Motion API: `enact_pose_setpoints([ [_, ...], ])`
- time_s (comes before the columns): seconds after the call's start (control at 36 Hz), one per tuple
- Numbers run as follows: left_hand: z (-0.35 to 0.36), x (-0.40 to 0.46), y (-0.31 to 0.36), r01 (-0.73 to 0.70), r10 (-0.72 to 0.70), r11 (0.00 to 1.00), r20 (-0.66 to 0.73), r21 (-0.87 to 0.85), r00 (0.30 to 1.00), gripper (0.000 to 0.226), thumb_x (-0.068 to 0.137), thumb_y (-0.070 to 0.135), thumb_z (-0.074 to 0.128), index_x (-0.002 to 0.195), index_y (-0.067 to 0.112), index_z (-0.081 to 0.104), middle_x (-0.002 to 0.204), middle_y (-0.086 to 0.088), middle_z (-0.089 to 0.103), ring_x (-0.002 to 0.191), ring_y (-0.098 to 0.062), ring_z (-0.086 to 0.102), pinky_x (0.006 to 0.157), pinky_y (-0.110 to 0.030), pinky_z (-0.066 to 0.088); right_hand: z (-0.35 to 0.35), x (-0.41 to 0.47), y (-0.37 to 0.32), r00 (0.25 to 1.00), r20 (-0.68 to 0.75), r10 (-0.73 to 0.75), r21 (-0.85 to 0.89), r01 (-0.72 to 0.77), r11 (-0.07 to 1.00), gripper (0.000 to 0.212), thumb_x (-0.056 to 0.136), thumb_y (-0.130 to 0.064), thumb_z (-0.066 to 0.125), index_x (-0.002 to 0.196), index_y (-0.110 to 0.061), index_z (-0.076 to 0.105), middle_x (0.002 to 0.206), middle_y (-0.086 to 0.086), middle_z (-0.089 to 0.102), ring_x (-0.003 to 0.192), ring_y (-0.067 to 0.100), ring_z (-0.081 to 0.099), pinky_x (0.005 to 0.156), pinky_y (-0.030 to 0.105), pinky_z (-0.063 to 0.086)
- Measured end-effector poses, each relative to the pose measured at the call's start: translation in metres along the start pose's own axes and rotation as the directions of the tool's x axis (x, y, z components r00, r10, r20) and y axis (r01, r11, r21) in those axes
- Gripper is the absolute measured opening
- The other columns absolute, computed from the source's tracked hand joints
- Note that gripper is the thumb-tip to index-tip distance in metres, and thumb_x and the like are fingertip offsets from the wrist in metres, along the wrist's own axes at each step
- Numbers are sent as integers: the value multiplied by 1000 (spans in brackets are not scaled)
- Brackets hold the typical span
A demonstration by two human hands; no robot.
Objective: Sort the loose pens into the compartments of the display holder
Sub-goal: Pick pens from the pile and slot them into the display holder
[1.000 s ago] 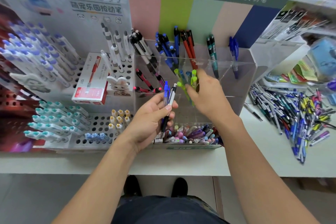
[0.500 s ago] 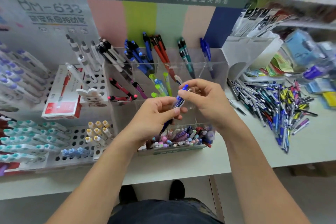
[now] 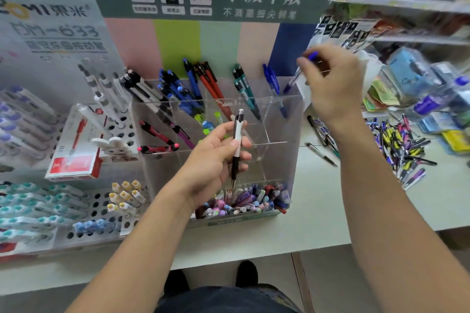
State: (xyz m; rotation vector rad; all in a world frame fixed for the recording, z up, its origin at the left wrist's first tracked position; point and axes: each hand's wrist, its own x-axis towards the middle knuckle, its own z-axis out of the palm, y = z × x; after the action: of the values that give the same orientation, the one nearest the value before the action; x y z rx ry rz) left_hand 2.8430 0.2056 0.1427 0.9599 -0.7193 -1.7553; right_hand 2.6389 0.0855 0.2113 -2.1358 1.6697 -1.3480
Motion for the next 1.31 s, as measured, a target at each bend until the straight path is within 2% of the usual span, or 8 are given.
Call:
enact_pose_setpoints([
  [0.14, -6, -6, -3, -58, 58, 998, -40, -3, 998, 21, 104, 5, 49, 121, 10, 59, 104, -5, 75, 87, -17, 71, 76, -28, 59, 22, 2, -5, 962, 254, 96, -54, -86, 995, 23, 83, -15, 82, 104, -9, 76, 88, 3, 70, 78, 15, 64, 81, 34, 57],
  [0.33, -10, -4, -5, -122, 126, 992, -111, 41, 986, 16, 101, 1, 53, 115, 8, 59, 107, -9, 76, 89, -18, 71, 77, -28, 59, 21, -49, -38, 982, 107, 157, 99, -168, 981, 13, 90, -33, 76, 94, -21, 77, 77, -11, 71, 67, 3, 65, 69, 20, 53],
  [0.44, -10, -1, -9, -136, 145, 987, -111, 86, 983, 17, 100, 0, 55, 115, 8, 59, 97, -6, 76, 83, -15, 72, 77, -28, 59, 38, -84, -56, 865, 445, 232, 268, -376, 887, 14, 87, -33, 80, 84, -19, 78, 66, -6, 72, 60, 4, 63, 63, 27, 54],
  [0.53, -15, 3, -10, -150, 180, 966, -132, 210, 975, 18, 99, 2, 59, 117, 6, 62, 100, -11, 76, 90, -19, 73, 84, -32, 59, 47, -93, -56, 828, 515, 223, 340, -435, 834, 13, 92, -17, 75, 83, -8, 76, 60, -8, 63, 57, 3, 52, 56, 22, 44],
  [0.72, -36, 8, -11, -120, 236, 786, -115, 607, 965, 36, 96, 25, 68, 130, 30, 59, 95, 8, 78, 90, -14, 74, 93, -43, 57, 37, -84, -31, 669, 629, 397, 550, -743, 382, 16, 101, -2, 56, 110, -3, 69, 82, 3, 63, 66, 7, 56, 56, 16, 45],
  [1.0, -32, 18, -4, 25, 121, 665, -141, 746, 983, 49, 110, 25, 32, 155, 43, 29, 82, 3, 74, 59, -11, 65, 63, -31, 52, 27, -84, -19, 734, 497, 463, 596, -677, 432, 12, 99, -3, 60, 102, -9, 70, 80, 2, 65, 65, 10, 55, 59, 18, 47],
  [1.14, -32, 12, -8, -29, 293, 409, -101, 912, 951, 52, 107, 15, 36, 155, 36, 33, 79, 2, 72, 66, -24, 68, 68, -44, 58, 19, -81, -14, 721, 460, 518, 604, -682, 411, 15, 101, -3, 57, 101, -7, 71, 81, 2, 68, 69, 10, 62, 63, 19, 53],
  [1.31, -26, -4, 5, -80, 244, 698, -131, 712, 961, 22, 105, 16, 49, 112, 27, 68, 83, 3, 74, 62, -13, 68, 59, -30, 53, 6, -80, -35, 765, 479, 431, 686, -632, 360, 17, 103, -6, 53, 107, -10, 70, 84, -1, 70, 77, 12, 65, 68, 21, 53],
])
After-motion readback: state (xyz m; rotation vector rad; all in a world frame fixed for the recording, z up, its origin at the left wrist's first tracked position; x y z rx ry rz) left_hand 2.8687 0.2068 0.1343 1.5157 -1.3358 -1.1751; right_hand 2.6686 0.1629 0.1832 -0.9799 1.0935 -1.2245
